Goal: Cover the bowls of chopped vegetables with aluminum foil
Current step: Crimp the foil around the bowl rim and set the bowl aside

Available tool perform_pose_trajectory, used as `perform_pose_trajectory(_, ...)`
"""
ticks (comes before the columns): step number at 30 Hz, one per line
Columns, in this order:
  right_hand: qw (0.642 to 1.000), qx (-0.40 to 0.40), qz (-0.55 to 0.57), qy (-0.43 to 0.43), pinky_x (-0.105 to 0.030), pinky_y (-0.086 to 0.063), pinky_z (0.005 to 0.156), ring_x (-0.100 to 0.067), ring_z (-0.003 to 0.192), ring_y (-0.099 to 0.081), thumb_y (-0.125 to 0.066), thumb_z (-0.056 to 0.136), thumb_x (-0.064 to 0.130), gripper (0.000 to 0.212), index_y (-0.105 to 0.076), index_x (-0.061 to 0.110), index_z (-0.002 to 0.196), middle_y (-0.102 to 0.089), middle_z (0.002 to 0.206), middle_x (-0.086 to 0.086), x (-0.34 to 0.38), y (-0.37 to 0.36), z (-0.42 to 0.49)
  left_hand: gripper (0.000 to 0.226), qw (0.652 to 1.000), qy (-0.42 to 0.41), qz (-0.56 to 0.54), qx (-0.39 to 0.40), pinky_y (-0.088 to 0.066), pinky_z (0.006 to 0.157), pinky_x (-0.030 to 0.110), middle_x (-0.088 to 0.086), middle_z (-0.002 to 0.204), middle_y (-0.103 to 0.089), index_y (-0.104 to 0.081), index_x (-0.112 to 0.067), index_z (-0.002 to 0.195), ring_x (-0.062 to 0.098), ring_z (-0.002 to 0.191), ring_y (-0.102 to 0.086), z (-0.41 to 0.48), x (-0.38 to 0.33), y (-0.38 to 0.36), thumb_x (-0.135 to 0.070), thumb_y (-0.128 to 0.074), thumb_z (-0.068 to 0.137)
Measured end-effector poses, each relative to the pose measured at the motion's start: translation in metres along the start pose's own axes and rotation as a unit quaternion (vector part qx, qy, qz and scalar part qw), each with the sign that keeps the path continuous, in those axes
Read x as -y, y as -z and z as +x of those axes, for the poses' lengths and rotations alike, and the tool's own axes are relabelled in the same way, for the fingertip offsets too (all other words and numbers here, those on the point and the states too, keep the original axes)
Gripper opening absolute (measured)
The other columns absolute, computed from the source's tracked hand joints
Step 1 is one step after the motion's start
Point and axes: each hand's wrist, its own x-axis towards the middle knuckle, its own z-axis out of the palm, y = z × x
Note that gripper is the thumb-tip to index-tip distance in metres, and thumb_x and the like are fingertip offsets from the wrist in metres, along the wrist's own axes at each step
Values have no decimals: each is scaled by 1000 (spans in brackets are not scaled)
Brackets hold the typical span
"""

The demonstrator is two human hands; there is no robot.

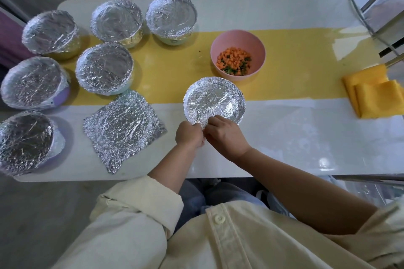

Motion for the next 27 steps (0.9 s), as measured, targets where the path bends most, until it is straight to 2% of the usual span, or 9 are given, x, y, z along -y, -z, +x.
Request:
perform_pose_trajectory(4,1000,-5,1,-2,-29,-33,44,-26,56,-49,-49,80,8,23,-58,8,58,-50,62,-7,1,0,0,14,999,17,-10,37,-35,48,23,8,59,-46,-44,-8,79,22,49,-46,-4,-1,1,-12,-40,92)
perform_pose_trajectory(9,1000,1,8,-11,-30,-38,42,-27,57,-52,-48,80,13,26,-60,8,58,-51,62,-7,1,-1,1,12,999,-4,37,22,-58,79,43,14,66,-60,-49,-4,78,37,84,-71,2,-1,3,-5,-43,89)
perform_pose_trajectory(13,999,26,19,-15,-32,-45,49,-27,65,-56,-59,81,22,17,-67,9,73,-57,69,-6,0,2,2,13,998,-5,47,39,-58,86,52,19,74,-67,-57,3,86,38,77,-73,10,-2,11,-5,-47,86)
perform_pose_trajectory(18,999,41,-11,-26,-30,-42,54,-27,69,-57,-87,60,11,27,-64,11,76,-59,76,-5,-9,12,-11,18,994,-13,80,70,-43,41,15,15,83,-64,-56,-4,82,26,64,-64,12,-15,28,-4,-42,94)
perform_pose_trajectory(21,999,26,-18,-21,-29,-38,52,-26,65,-56,-82,65,4,20,-64,11,69,-58,71,-4,-9,11,-10,30,993,-37,104,29,-54,61,36,16,86,-72,-60,-3,83,34,77,-71,15,-9,27,-31,-49,81)
perform_pose_trajectory(22,999,21,-16,-20,-29,-38,51,-27,64,-55,-81,66,3,19,-63,10,67,-57,69,-5,-8,10,-8,37,992,-47,117,-3,-54,67,32,14,79,-70,-58,-4,78,34,75,-69,13,-7,26,-40,-52,79)
perform_pose_trajectory(23,1000,16,-14,-22,-30,-37,51,-27,62,-54,-79,67,2,18,-63,10,67,-56,68,-5,-6,9,-6,44,988,-56,143,-33,-46,58,31,10,71,-65,-56,-4,73,33,71,-65,7,-4,25,-48,-55,82)
perform_pose_trajectory(25,999,10,-10,-29,-31,-37,51,-27,61,-53,-77,68,1,18,-62,10,65,-55,67,-5,-3,6,-4,46,973,-83,199,-81,-33,49,31,9,64,-54,-56,-4,72,36,73,-60,-6,-2,22,-45,-56,92)
perform_pose_trajectory(27,999,13,-5,-30,-31,-38,51,-28,61,-53,-77,68,0,18,-61,9,64,-55,67,-5,0,4,-3,38,964,-96,228,-101,-47,62,42,23,82,-63,-64,6,88,43,91,-63,-12,0,19,-28,-51,99)
